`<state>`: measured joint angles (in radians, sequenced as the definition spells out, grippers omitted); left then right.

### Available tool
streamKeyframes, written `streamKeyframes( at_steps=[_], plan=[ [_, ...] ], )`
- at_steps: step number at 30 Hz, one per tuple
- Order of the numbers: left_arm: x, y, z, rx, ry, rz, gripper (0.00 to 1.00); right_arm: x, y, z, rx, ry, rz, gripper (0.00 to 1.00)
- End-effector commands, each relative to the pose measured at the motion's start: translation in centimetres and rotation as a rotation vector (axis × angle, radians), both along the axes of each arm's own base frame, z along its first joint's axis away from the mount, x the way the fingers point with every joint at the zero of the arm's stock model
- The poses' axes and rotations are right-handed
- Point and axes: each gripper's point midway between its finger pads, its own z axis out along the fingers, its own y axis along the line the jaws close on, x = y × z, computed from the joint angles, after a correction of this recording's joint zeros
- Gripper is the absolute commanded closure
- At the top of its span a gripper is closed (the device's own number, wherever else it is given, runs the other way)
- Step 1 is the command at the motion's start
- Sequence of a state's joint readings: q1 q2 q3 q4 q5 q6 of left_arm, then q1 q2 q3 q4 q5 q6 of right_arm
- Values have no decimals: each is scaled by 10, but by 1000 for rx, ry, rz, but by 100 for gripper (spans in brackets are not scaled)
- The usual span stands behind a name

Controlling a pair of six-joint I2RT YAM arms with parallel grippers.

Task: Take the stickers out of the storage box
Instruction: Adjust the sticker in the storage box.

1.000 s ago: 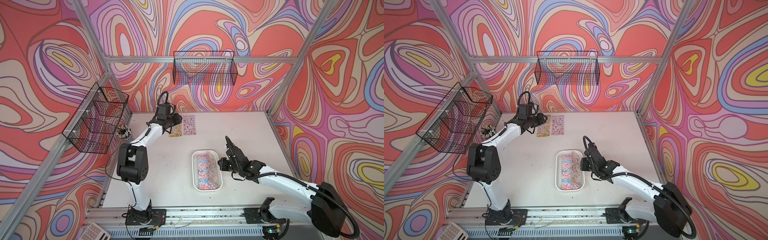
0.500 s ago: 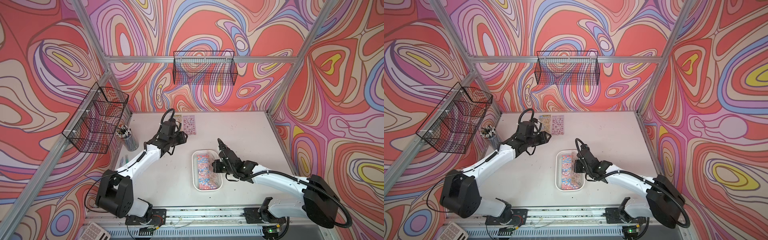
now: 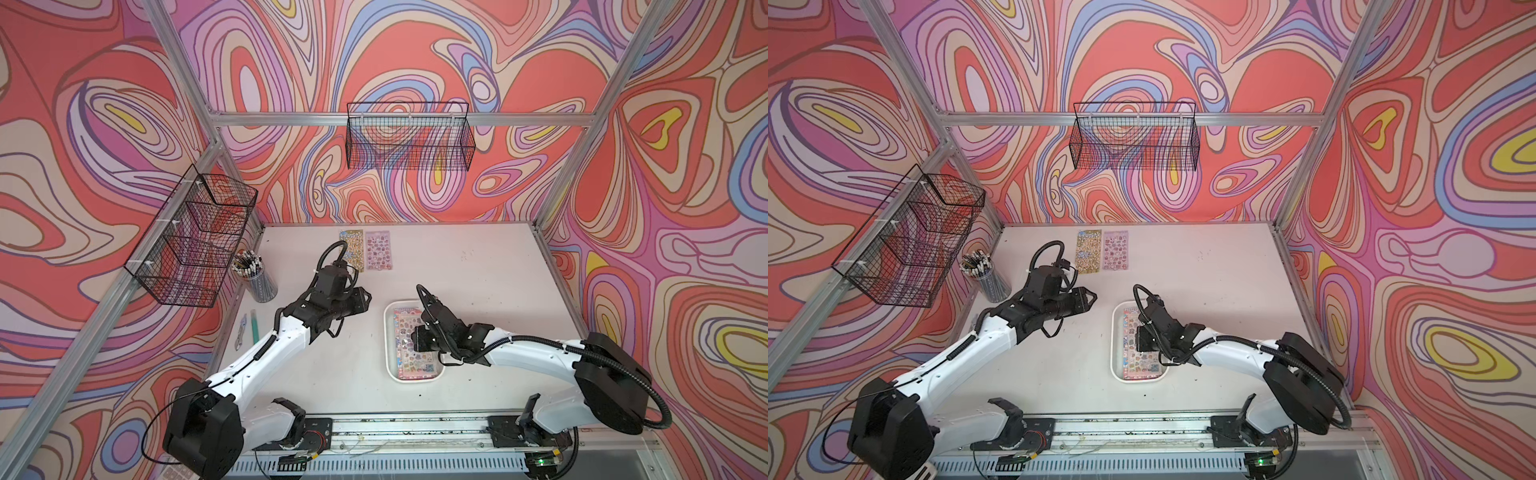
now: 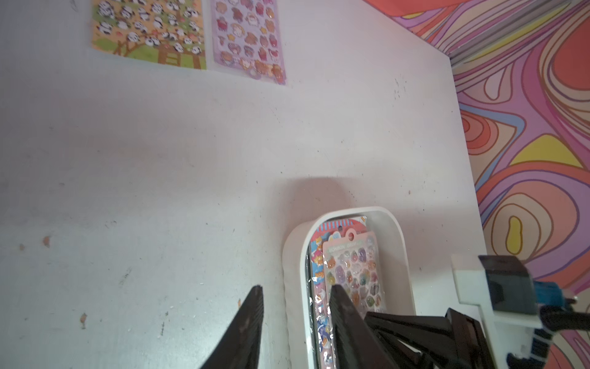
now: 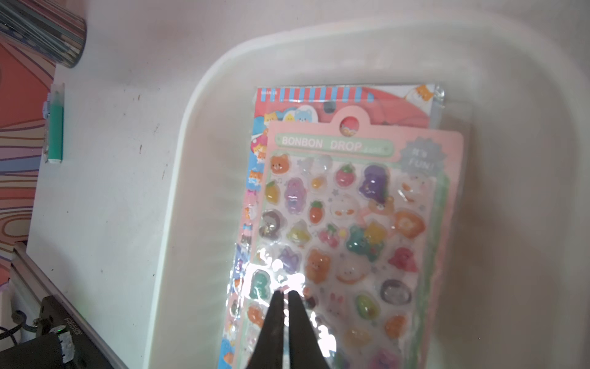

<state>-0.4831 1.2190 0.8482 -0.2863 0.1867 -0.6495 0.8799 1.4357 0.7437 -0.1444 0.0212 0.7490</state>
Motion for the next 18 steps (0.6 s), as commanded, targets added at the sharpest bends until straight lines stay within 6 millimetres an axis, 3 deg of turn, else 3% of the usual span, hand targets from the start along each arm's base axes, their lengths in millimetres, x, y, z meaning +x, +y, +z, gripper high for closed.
streamKeyframes(
  at_steps=[1, 7, 9, 13, 18],
  plan=[
    [-15, -16, -12, 22, 52, -37, 62, 7, -2, 30, 21, -67, -23, 91],
    [-28, -45, -24, 18, 104, -64, 64, 5, -23, 52, -13, -124, -53, 81],
    [-31, -50, -28, 13, 117, -53, 65, 3, -32, 53, -41, -137, -61, 71],
    [-41, -66, -37, 18, 150, -85, 66, 0, -50, 51, -97, -152, -82, 56],
    [-53, -85, -45, 21, 172, -138, 66, -2, -67, 43, -151, -141, -112, 52]
  ],
)
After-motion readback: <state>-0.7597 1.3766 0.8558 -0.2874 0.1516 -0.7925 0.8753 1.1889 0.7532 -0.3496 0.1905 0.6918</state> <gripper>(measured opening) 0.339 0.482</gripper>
